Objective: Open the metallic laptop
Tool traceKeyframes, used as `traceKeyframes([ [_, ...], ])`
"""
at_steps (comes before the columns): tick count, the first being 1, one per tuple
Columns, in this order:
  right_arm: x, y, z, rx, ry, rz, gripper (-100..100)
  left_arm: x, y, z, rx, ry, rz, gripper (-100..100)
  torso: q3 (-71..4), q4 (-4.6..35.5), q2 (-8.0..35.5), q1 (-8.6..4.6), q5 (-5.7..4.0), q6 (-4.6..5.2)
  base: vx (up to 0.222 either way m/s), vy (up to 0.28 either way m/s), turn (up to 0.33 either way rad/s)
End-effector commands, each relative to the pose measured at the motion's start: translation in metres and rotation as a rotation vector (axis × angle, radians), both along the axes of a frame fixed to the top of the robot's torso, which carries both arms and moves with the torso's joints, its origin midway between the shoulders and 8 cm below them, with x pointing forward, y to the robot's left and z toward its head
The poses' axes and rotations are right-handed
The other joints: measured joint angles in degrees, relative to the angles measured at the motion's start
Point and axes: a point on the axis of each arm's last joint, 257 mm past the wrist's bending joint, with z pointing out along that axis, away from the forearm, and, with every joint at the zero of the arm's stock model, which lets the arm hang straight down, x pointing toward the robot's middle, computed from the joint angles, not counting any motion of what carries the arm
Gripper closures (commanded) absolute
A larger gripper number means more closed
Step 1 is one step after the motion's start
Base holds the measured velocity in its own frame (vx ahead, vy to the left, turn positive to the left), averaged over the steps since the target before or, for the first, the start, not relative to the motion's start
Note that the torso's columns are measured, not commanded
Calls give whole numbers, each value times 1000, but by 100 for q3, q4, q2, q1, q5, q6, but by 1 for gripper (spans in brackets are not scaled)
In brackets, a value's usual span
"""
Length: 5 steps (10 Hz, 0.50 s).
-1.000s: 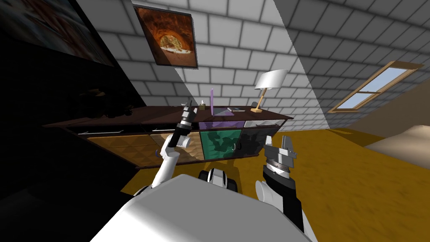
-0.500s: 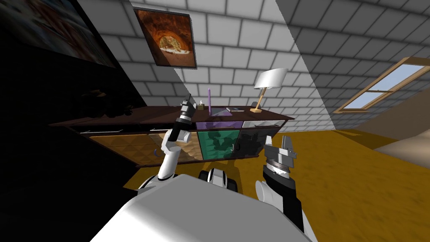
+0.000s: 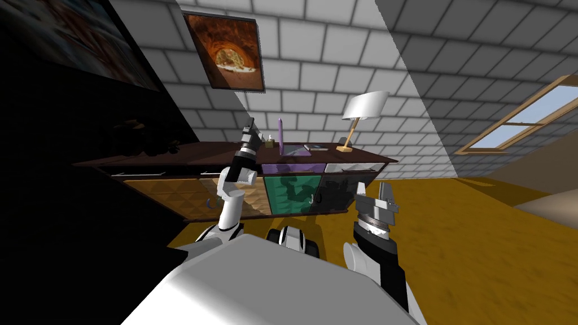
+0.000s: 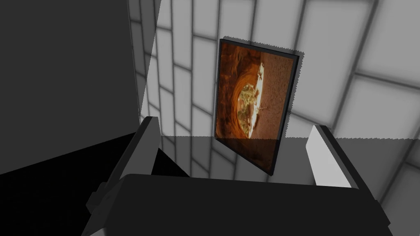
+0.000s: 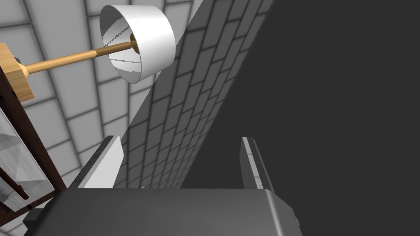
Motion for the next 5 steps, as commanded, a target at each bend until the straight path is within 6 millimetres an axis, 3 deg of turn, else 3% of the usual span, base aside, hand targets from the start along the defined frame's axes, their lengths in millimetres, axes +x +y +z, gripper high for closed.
traceKeyframes([
  [1,0,0,0,0,0,0,0,0,6,17,-23,-4,18,-100,1,0,2,14,5,-1,22,-53,59],
  [4,0,0,0,0,0,0,0,3,12,34,-56,2,32,-100,-1,-1,-2,0,1,-1,24,-64,40],
  [5,0,0,0,0,0,0,0,6,14,32,-61,18,36,-100,-1,-1,-1,2,1,0,10,-35,1],
])
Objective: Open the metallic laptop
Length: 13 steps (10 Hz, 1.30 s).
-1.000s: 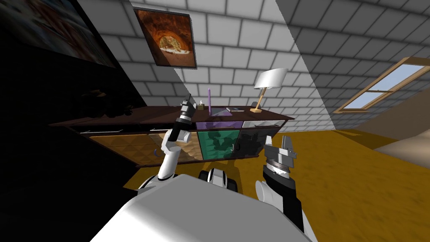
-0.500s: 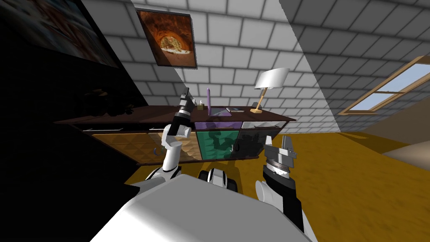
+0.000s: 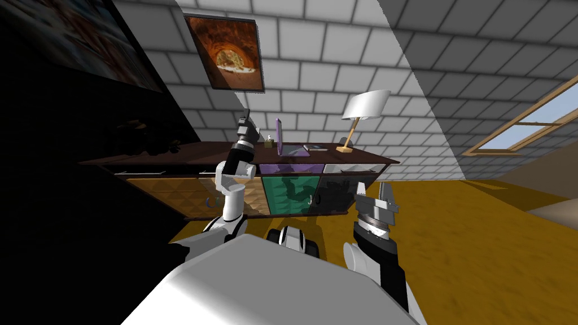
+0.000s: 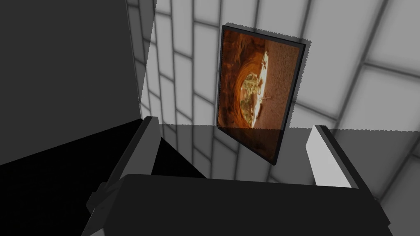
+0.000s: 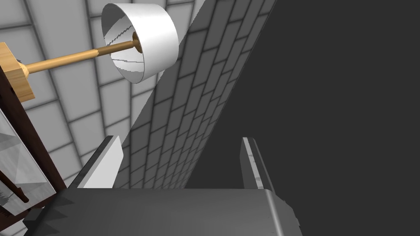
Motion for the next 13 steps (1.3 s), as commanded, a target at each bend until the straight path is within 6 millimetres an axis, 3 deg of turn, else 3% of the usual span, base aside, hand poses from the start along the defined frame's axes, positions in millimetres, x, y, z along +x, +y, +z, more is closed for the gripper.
traceKeyframes([
  [1,0,0,0,0,0,0,0,4,7,13,-35,9,16,-100,4,1,5,12,4,-1,17,-41,41],
  [3,0,0,0,0,0,0,0,7,8,13,-47,28,18,-100,2,1,2,5,2,-1,16,-36,18],
  [4,0,0,0,0,0,0,0,5,14,26,-73,19,25,-100,3,1,4,9,3,-1,24,-47,42],
  [6,0,0,0,0,0,0,0,9,15,24,-83,39,28,-100,0,0,0,1,0,-1,16,-32,15],
  [7,0,0,0,0,0,0,0,8,21,36,-111,33,33,-100,3,1,5,11,4,-1,14,-34,37],
  [9,0,0,0,0,0,0,0,11,22,34,-122,55,36,-100,2,1,2,2,1,-1,14,-27,15],
  [10,0,0,0,0,0,0,0,10,27,44,-151,50,37,-100,2,1,3,7,3,-1,22,-28,32],
  [12,0,0,0,0,0,0,0,13,29,42,-163,73,40,-100,0,0,-1,1,1,-1,18,-26,12],
  [13,0,0,0,0,0,0,0,12,33,52,-194,70,37,-100,2,1,3,7,3,-1,22,-23,35],
])
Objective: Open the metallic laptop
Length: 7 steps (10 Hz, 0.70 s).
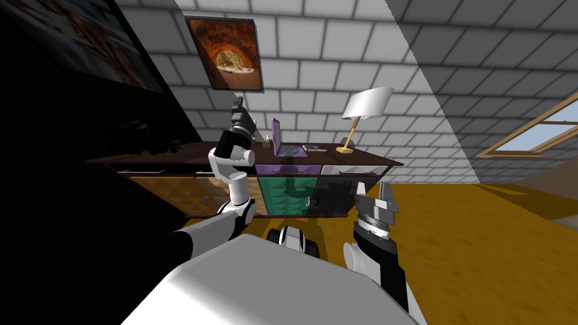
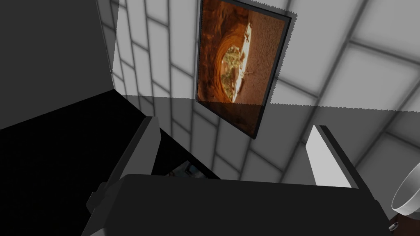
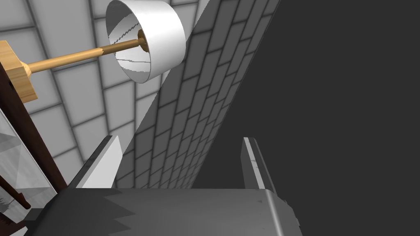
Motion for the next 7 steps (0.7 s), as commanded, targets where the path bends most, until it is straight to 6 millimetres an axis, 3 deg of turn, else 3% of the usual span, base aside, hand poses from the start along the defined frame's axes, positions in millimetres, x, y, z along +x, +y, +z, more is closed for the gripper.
traceKeyframes([
  [1,0,0,0,0,0,0,0,2,6,8,-43,18,0,-100,-1,1,-1,-2,-1,-1,20,-25,22],
  [4,0,0,0,0,0,0,0,6,12,11,-89,48,-2,-100,-1,1,-1,-4,-2,0,19,-18,14],
  [5,0,0,0,0,0,0,0,5,14,20,-117,41,-10,-100,-2,-1,-3,-4,-1,0,31,-30,29],
  [7,0,0,0,0,0,0,0,10,16,12,-134,81,-8,-100,-2,-1,-3,-4,-1,1,21,-16,4],
])
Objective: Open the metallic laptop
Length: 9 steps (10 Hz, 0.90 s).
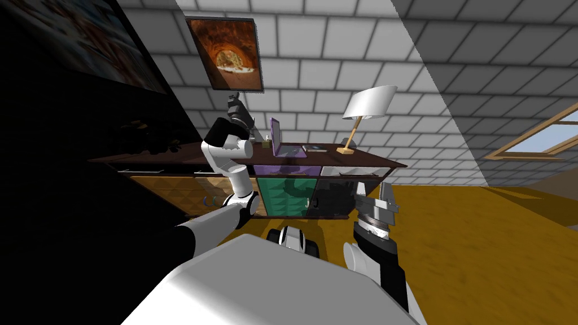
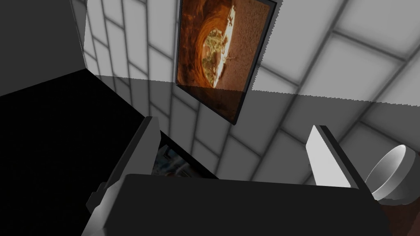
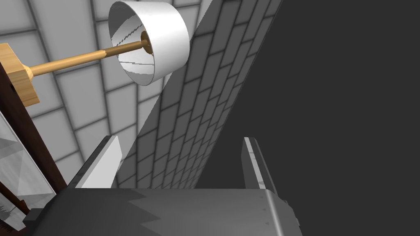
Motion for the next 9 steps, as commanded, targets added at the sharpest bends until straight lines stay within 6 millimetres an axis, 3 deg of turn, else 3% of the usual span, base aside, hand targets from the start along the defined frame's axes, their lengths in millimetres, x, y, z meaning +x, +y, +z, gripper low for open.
traceKeyframes([
  [1,0,0,0,0,0,0,0,4,3,4,-47,27,-12,-100,3,2,5,6,2,-1,22,-10,19],
  [3,0,0,0,0,0,0,0,9,5,-3,-60,61,-11,-100,1,1,2,2,1,-1,18,-7,7],
  [6,0,0,0,0,0,0,0,13,5,5,-129,88,-43,-100,0,0,-1,0,0,0,27,-4,14],
  [9,0,0,0,0,0,0,0,19,4,-2,-173,140,-62,-100,4,2,6,1,1,-1,22,-5,6],
])
